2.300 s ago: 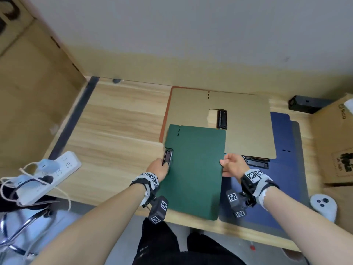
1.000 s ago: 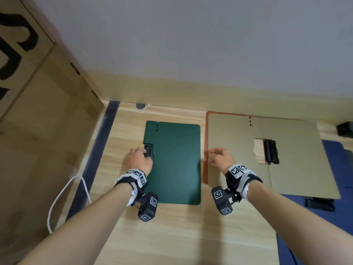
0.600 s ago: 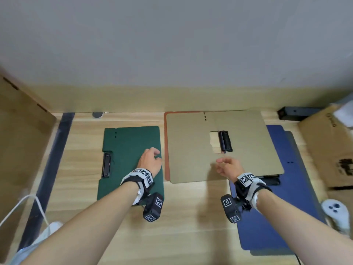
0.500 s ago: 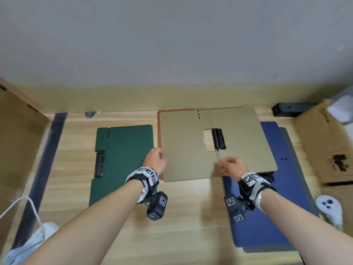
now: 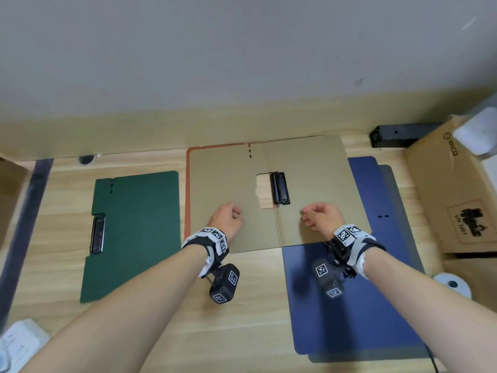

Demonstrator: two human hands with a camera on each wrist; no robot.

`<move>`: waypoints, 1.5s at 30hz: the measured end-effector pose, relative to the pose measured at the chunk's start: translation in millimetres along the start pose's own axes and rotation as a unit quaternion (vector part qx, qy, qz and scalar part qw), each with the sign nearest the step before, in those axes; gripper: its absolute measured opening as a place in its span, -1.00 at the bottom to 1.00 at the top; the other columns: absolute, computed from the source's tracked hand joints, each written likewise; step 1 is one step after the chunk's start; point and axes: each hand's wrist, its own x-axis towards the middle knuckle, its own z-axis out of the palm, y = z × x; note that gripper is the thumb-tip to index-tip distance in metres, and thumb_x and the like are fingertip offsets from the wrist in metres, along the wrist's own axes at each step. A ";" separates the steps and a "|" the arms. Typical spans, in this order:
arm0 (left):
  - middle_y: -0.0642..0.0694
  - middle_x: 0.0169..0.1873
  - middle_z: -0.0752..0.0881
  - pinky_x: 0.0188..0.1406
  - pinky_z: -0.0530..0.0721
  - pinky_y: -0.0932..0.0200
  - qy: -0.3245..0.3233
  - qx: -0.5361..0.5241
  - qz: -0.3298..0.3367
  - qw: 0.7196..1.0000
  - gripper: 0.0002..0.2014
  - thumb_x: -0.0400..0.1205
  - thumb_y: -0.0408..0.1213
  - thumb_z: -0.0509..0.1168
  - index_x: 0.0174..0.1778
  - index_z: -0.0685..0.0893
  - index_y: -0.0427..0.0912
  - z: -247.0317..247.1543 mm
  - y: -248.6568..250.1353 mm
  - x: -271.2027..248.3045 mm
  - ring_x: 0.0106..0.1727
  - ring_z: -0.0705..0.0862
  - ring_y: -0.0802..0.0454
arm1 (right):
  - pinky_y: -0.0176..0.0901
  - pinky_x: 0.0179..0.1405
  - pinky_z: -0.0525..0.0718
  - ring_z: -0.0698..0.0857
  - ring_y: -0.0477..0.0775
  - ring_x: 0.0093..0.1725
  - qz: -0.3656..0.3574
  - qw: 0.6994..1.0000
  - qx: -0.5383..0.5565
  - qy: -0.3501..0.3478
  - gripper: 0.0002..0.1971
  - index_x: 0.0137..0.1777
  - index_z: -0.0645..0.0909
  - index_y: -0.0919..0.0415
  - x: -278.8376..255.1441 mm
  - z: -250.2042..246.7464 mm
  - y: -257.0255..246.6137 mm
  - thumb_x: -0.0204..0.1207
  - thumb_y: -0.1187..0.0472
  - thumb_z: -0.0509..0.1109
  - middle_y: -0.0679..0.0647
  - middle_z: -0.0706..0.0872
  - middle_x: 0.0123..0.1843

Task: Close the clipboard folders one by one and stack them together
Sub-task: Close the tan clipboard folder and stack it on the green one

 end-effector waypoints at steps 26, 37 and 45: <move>-0.16 -0.32 0.79 -0.21 0.76 -0.07 -0.057 0.080 0.002 0.995 -0.76 0.49 -0.01 0.20 -0.34 0.53 -0.11 44.4 102.6 75.0 -0.25 0.78 -0.21 | -0.13 -0.33 0.80 0.78 0.04 -0.44 -0.068 0.986 -0.153 -0.008 -0.78 -0.35 0.77 -0.01 84.3 8.5 -49.7 0.27 -0.13 0.58 -0.02 0.81 -0.43; -0.16 -0.13 0.63 -0.27 0.50 0.06 -0.062 0.107 0.031 0.992 -0.73 0.60 -0.12 0.24 0.10 0.47 -0.21 41.3 101.9 79.2 -0.17 0.63 -0.20 | -0.04 -0.18 0.82 0.80 -0.05 -0.38 -0.036 0.985 -0.171 -0.001 -0.86 -0.39 0.76 0.07 85.0 5.1 -50.8 0.22 0.02 0.50 -0.06 0.79 -0.49; -0.16 -0.10 0.68 -0.16 0.56 0.04 -0.098 0.150 0.064 0.982 -0.84 0.66 -0.22 0.16 0.07 0.52 -0.19 36.5 101.7 77.0 -0.12 0.62 -0.16 | -0.07 -0.20 0.82 0.79 -0.08 -0.44 -0.043 0.986 -0.161 0.010 -0.87 -0.37 0.77 0.06 83.4 7.0 -47.2 0.27 0.02 0.51 -0.08 0.79 -0.49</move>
